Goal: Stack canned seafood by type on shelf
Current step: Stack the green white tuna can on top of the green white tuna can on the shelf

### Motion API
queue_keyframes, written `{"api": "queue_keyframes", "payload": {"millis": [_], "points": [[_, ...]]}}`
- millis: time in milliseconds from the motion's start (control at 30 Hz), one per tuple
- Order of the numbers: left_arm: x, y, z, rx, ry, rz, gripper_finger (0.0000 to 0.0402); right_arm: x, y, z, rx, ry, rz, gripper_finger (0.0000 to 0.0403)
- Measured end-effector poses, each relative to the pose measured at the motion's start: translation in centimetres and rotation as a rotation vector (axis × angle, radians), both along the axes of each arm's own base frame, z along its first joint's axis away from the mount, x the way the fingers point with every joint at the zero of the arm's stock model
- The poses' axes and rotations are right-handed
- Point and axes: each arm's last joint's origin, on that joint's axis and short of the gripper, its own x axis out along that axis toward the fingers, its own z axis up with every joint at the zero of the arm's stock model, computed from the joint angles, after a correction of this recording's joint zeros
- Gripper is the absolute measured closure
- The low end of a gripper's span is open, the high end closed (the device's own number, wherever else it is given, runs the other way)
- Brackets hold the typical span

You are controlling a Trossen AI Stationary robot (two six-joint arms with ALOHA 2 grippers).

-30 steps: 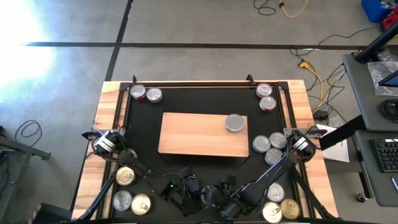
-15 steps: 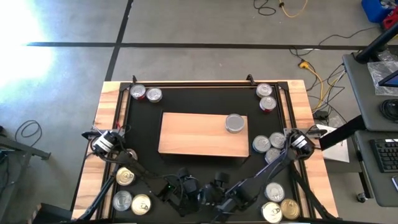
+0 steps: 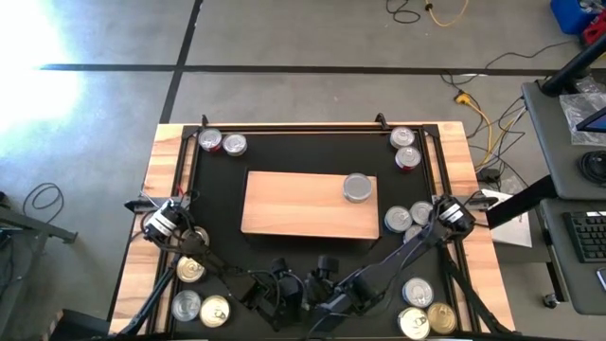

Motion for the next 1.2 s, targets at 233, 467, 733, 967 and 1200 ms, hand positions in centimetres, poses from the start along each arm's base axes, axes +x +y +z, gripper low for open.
{"api": "queue_keyframes", "payload": {"millis": [233,467,733,967,1200], "points": [[-0.1,-0.1,0.0,-0.004,-0.003,0.009,0.0209,-1.5,0.6,2.3,-0.045,0.086,0.001,0.0174],[-0.5,-0.5,0.0,0.000,-0.006,0.002,0.0209,-3.3,2.8,0.5,0.053,0.131,-0.060,0.0178],[-0.7,-0.7,-0.1,0.007,-0.004,-0.008,0.0209,-0.3,4.9,-3.6,0.201,-0.016,-0.036,0.0204],[-1.3,-0.9,0.2,0.031,0.037,-0.027,0.0210,2.4,4.6,-4.5,0.219,-0.064,-0.023,0.0221],[-2.7,-0.3,1.2,0.103,0.121,-0.037,0.0210,3.8,3.7,-4.8,0.183,-0.081,-0.025,0.0227]]}}
